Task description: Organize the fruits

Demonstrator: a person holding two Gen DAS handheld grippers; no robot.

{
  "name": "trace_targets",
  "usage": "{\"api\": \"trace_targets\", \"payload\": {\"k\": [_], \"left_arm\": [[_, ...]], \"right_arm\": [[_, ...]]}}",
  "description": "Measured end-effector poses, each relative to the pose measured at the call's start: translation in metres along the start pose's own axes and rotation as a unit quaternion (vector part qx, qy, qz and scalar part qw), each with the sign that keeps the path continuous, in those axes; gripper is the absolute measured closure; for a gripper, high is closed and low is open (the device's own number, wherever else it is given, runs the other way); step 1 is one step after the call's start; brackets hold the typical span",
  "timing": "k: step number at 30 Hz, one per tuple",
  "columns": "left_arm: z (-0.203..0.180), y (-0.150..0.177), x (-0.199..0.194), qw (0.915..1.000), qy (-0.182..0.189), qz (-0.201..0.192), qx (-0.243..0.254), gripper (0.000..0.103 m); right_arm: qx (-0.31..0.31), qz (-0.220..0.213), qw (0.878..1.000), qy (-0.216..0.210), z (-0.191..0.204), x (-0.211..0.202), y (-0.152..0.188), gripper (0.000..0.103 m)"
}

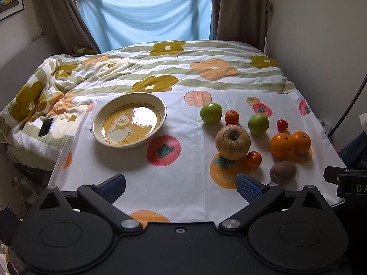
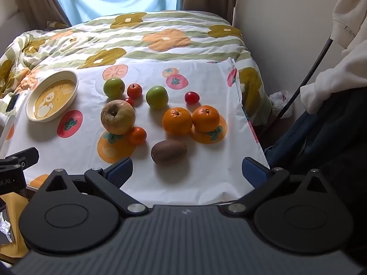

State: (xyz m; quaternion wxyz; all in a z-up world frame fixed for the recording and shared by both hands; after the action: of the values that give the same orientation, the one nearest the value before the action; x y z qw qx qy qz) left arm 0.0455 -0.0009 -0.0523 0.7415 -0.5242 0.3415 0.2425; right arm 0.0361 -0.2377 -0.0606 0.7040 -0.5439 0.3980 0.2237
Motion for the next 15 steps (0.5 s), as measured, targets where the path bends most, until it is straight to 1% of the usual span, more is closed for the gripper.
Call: {"api": "trace_targets", "payload": {"k": [5,6,15], "left_arm": [[-0.0045,-0.0061,0.0002,0.9999,-0.010,-0.007,0.007,0.000],[-0.0005,-0.0024,-0.0066,0.9999,-0.007,-0.015,0.001,0.000],[-0.0021,-0.0020,-0.0092,0.9997,-0.003,-0.023,-0.006,0.000]], "right_arm": [[-0.001,-0.001,1.000,0.000,0.0001,-0.0007,-0.0013,0.000],[0.000,-0.003,1.000,-0.001,-0.0004,-0.0017,-0.0008,0.000],[0.001,-0.004,1.000,-0.002,-0.0073,-0.0005,0.0036,0.000]]}}
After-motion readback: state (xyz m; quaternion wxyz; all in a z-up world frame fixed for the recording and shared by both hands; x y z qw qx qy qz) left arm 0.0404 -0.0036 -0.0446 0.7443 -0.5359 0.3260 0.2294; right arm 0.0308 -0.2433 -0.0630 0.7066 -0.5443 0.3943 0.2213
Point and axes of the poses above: each gripper's, at about its wrist camera, not at the fingertips, and x roughly the way its jaws point, z to its left, y to its underside, the point moved 7 cm from there along x, roughly the way its jaws point, and after that the axes turned 12 degrees about x, right-handed, at the moved point
